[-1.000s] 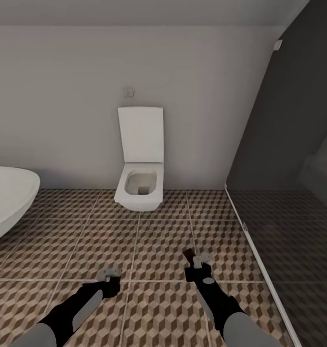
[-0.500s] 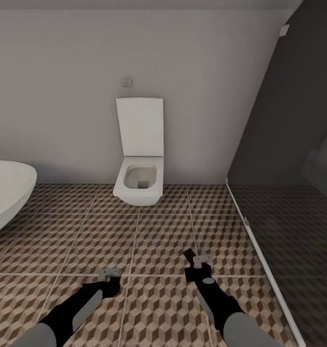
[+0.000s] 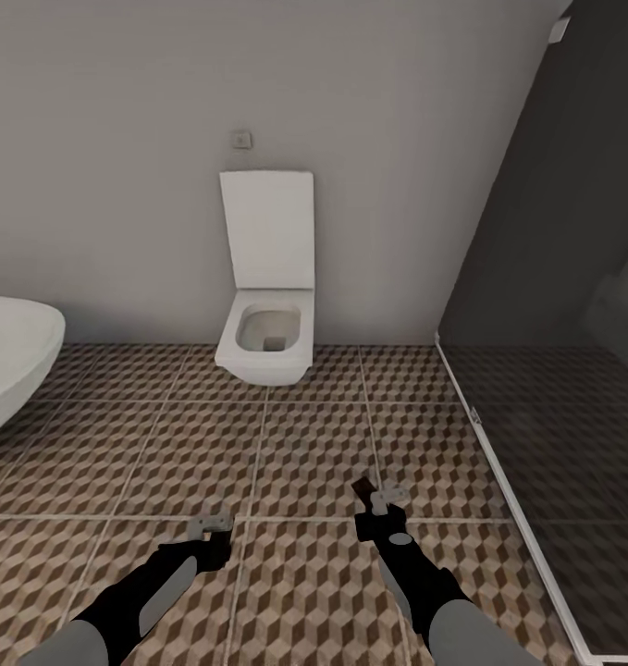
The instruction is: Take the four mousetraps from the cabinet in the bathroom and place them on the bathroom floor. Make sure all four end up on the same floor surface, and ensure that at least two of them are either under or directly next to the same bathroom sink.
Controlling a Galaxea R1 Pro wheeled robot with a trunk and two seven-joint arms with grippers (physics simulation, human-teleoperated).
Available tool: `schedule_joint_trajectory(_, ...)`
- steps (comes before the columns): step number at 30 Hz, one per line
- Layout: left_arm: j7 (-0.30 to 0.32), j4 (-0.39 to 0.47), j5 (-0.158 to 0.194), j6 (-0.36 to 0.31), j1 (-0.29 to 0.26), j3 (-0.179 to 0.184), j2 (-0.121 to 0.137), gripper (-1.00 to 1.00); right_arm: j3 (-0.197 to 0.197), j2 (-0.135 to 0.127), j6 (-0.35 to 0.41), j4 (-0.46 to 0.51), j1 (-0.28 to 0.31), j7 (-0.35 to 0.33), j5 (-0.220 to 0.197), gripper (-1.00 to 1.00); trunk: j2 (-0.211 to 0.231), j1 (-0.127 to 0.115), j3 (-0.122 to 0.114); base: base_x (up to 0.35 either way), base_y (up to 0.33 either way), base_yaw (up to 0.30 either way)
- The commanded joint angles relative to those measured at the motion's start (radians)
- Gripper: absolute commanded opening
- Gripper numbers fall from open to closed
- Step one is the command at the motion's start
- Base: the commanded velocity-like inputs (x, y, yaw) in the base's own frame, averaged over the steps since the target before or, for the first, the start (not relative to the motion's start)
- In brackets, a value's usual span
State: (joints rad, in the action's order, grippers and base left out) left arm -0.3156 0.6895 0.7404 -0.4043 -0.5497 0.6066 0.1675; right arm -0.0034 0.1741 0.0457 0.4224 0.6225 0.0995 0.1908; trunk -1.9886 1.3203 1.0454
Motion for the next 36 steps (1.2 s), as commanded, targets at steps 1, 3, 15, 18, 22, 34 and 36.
schedule_joint_trajectory(1, -0.011, 0.002, 0.009, -0.001, -0.001, 0.007, 0.002, -1.00, 0.000, 0.000, 0.005, 0.001, 0.000, 0.008, 0.010, -1.00, 0.000, 0.000, 0.002, 0.000, 0.000, 0.000)
schedule_joint_trajectory(3, -0.011, 0.003, 0.008, -0.001, -0.001, 0.007, 0.002, -1.00, 0.000, 0.000, 0.005, 0.001, 0.000, 0.008, 0.010, -1.00, 0.000, 0.000, 0.006, 0.000, 0.000, 0.000)
schedule_joint_trajectory(15, -0.010, 0.003, 0.009, -0.002, -0.001, 0.006, 0.003, -1.00, 0.000, 0.000, 0.004, 0.001, 0.000, 0.008, 0.010, -1.00, 0.000, 0.000, 0.022, 0.031, 0.003, 0.000)
schedule_joint_trajectory(18, -0.010, 0.003, 0.009, -0.002, -0.001, 0.006, 0.003, -1.00, 0.000, 0.000, 0.004, 0.001, 0.000, 0.008, 0.010, -1.00, 0.000, 0.000, 0.024, 0.236, 0.061, 0.000)
schedule_joint_trajectory(22, -0.010, 0.002, 0.009, -0.002, -0.001, 0.006, 0.003, -1.00, 0.000, 0.000, 0.005, 0.001, 0.000, 0.008, 0.010, -1.00, 0.000, 0.000, 0.028, 0.290, 0.091, 0.000)
schedule_joint_trajectory(34, -0.010, 0.002, 0.009, -0.002, -0.001, 0.006, 0.003, -1.00, 0.000, 0.000, 0.005, 0.001, 0.000, 0.008, 0.010, -1.00, 0.000, 0.000, 0.037, 0.307, 0.101, 0.000)
schedule_joint_trajectory(36, -0.010, 0.002, 0.008, -0.002, -0.001, 0.006, 0.003, -1.00, 0.000, 0.000, 0.005, 0.001, 0.000, 0.008, 0.010, -1.00, 0.000, 0.000, 0.039, 0.308, 0.109, 0.000)
